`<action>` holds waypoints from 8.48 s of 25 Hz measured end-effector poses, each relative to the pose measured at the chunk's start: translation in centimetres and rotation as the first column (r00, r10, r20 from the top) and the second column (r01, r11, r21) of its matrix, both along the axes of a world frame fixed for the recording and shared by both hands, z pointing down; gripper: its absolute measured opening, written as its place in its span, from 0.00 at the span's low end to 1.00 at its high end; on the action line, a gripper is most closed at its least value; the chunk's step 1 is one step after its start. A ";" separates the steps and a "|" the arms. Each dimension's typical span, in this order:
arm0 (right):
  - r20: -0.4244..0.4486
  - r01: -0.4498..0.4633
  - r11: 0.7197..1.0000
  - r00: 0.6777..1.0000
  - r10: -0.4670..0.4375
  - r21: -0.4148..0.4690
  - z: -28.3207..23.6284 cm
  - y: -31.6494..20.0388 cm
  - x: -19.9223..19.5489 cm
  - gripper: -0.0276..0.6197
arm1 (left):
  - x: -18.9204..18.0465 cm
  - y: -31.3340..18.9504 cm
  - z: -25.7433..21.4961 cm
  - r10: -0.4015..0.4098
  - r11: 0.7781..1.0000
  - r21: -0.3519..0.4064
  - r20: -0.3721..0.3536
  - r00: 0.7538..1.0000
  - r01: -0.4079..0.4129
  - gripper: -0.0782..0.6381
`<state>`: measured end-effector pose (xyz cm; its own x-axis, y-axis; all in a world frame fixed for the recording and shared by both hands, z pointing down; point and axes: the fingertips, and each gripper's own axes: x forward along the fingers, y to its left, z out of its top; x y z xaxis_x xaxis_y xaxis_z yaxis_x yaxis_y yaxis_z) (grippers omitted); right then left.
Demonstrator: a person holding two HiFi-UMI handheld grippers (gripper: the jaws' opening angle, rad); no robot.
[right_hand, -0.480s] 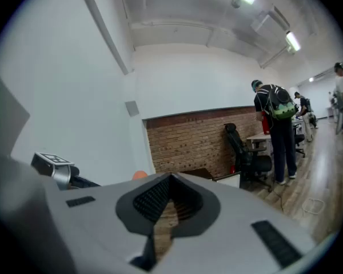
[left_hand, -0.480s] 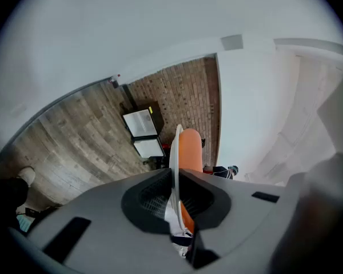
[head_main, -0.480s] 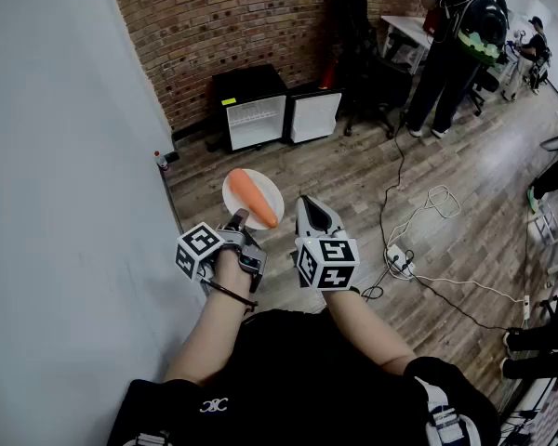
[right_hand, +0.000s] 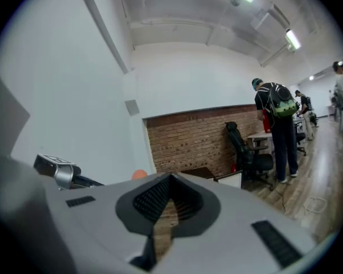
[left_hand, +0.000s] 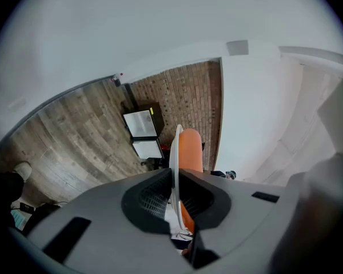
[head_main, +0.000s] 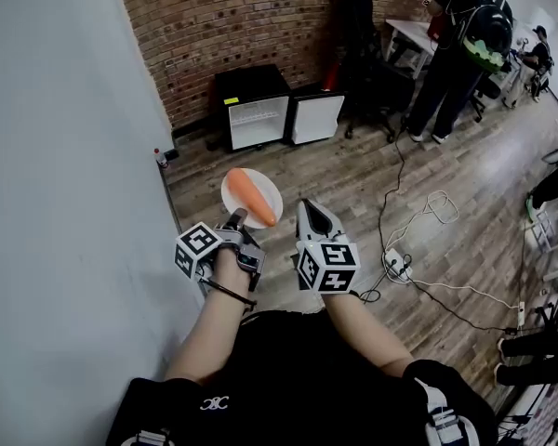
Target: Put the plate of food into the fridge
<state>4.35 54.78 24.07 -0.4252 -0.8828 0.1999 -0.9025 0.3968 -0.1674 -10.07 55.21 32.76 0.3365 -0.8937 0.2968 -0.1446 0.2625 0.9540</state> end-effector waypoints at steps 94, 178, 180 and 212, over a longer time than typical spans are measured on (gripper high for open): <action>-0.159 -0.094 0.954 0.986 0.050 -0.284 18.4 -73.8 -2.6 0.06 | -1.1 -71.3 18.3 0.291 0.942 -0.166 -0.019 0.956 -0.291 0.15; -0.058 0.282 0.947 0.954 -0.294 -0.157 68.0 -88.0 -5.4 0.06 | -11.7 -92.0 82.6 0.160 0.986 -0.159 0.857 0.490 -0.044 0.10; -0.059 0.285 0.942 0.952 -0.299 -0.175 68.8 -88.2 -6.1 0.06 | -10.5 -91.5 80.6 0.177 0.981 -0.127 0.889 0.421 -0.146 0.10; -0.157 0.102 0.967 0.977 -0.142 -0.235 26.8 -76.8 -1.9 0.06 | 2.3 -76.6 16.9 0.255 0.833 -0.073 0.931 0.262 -0.549 0.10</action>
